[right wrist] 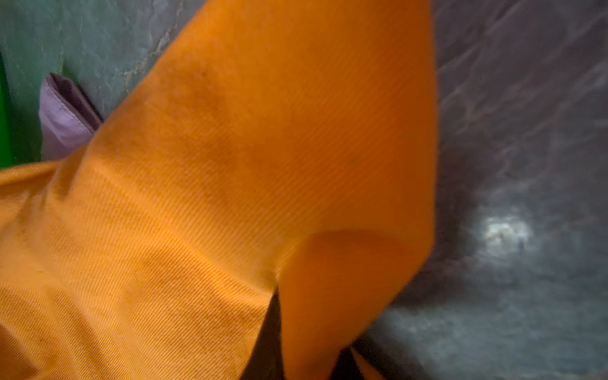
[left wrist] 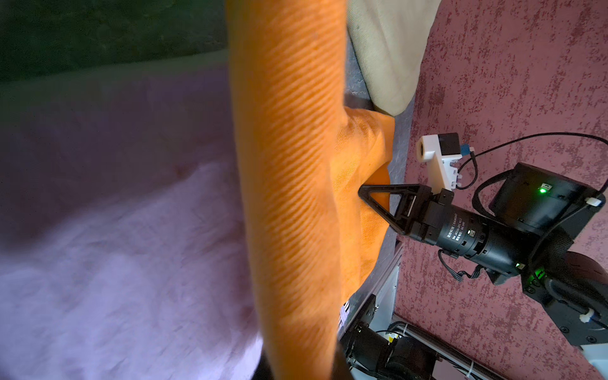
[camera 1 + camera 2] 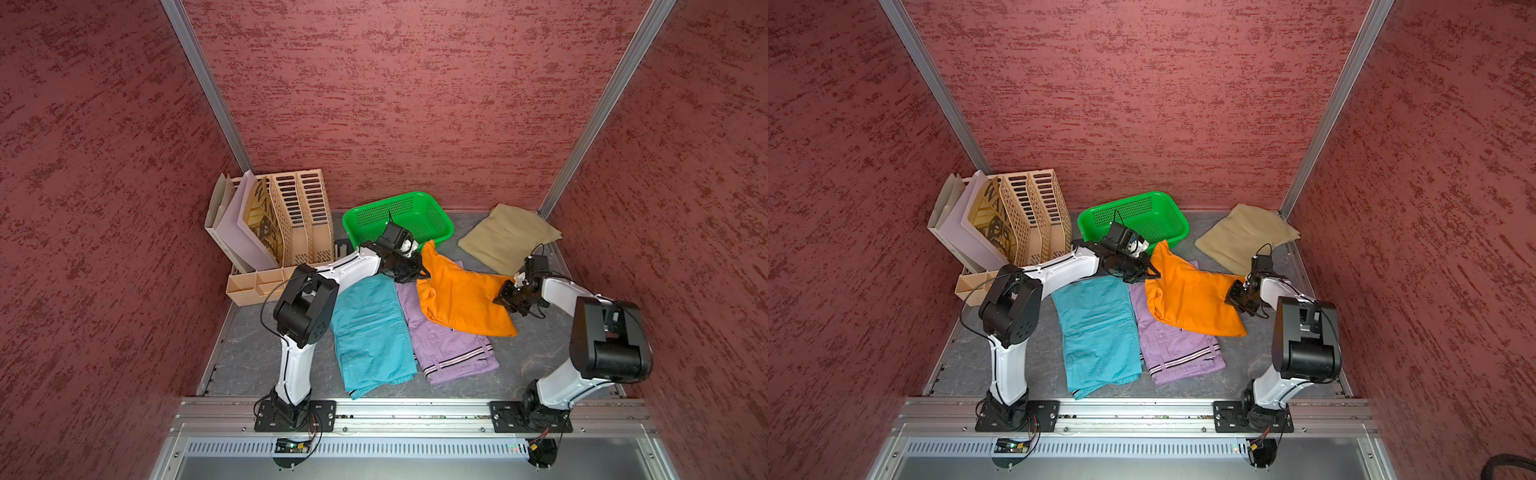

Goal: Put the folded long pants in the basket
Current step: Pick up the long pant from the corner of the board, then place the long pant in the basket.

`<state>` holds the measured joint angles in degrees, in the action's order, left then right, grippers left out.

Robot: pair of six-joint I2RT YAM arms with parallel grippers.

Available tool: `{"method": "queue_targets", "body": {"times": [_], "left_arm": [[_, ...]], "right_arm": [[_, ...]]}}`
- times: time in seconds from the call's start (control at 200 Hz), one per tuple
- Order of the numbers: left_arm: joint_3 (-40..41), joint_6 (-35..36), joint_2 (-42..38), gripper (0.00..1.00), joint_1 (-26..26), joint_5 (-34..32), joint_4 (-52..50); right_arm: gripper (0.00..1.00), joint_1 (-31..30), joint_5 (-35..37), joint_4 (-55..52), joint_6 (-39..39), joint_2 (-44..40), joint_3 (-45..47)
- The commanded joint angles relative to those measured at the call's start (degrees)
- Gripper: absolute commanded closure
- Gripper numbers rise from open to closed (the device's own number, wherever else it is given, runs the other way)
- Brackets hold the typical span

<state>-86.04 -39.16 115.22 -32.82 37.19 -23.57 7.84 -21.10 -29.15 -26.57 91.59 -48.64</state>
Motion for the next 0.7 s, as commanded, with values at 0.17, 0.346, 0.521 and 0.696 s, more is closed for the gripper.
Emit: {"method": "queue_targets", "body": {"times": [0.17,0.346,0.521,0.696], "left_arm": [[-5.2,0.8,-5.7,1.0,-3.9,1.7,-0.5],[-8.0,1.7,-9.3,1.0,-5.3,-0.4,-4.7],[-13.7,5.0,-11.8,1.0,-4.4,-3.2,-11.5],[-20.0,6.9,-11.1,1.0,0.0,-3.3,-16.8]], "right_arm": [[1.0,-1.5,2.3,-10.9,-0.2,-13.2,-4.3],[1.0,-1.6,2.5,-15.3,-0.2,-17.3,-8.2],[1.0,-1.5,0.4,-18.2,-0.2,-17.7,-15.4],[1.0,-1.6,-4.7,-18.3,-1.6,-12.4,-26.2]]}}
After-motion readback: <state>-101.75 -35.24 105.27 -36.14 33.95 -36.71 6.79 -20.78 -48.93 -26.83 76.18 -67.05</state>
